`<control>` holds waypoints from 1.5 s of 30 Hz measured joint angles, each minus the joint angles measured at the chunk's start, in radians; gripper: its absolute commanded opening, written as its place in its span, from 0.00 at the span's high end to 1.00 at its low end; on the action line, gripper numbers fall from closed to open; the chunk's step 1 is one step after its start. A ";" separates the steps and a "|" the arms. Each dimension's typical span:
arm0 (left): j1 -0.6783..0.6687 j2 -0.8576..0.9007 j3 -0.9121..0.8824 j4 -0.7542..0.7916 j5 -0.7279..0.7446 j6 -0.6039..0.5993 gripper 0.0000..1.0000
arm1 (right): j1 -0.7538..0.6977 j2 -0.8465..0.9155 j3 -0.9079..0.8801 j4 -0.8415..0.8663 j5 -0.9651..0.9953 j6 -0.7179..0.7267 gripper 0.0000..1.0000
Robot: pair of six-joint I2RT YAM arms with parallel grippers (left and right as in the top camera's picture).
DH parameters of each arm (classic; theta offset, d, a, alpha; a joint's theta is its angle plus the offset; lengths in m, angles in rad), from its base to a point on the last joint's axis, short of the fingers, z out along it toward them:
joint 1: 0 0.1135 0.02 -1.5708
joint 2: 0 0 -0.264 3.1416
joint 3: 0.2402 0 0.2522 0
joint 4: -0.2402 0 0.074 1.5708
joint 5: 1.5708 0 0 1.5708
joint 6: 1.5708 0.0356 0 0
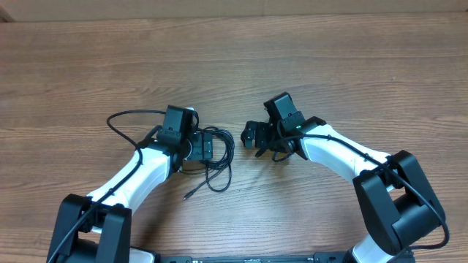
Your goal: Untangle cables
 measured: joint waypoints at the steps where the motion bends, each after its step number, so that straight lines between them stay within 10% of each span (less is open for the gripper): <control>1: 0.008 0.000 0.007 0.000 0.014 -0.002 0.13 | 0.000 0.000 0.000 0.000 0.000 0.000 0.00; 5: 0.050 0.000 0.059 0.007 0.078 -0.007 0.65 | 0.000 0.000 0.000 0.000 0.000 0.000 0.00; 10: 0.117 0.000 0.101 0.077 0.105 -0.016 0.96 | 0.000 0.000 0.000 0.000 0.000 0.000 0.00; 21: 0.192 0.000 0.104 0.004 0.197 -0.018 0.82 | 0.000 0.000 0.000 0.001 0.000 0.000 0.00; 23: 0.192 0.000 0.104 0.027 0.209 -0.013 0.96 | 0.000 0.000 0.000 0.001 0.000 0.000 0.00; 28: 0.192 0.000 0.105 0.075 0.191 0.072 0.94 | 0.000 0.000 0.000 0.005 -0.003 0.000 0.00; 31: 0.192 0.000 0.105 0.061 0.150 0.104 0.89 | 0.000 0.000 -0.001 0.082 -0.030 0.017 0.62; 34: 0.203 0.000 0.105 0.042 0.130 0.117 0.94 | 0.000 0.000 0.001 0.183 -0.145 0.030 0.79; 45: 0.410 0.000 0.105 0.023 0.297 0.117 0.96 | 0.145 0.000 0.079 0.207 -0.247 0.047 0.57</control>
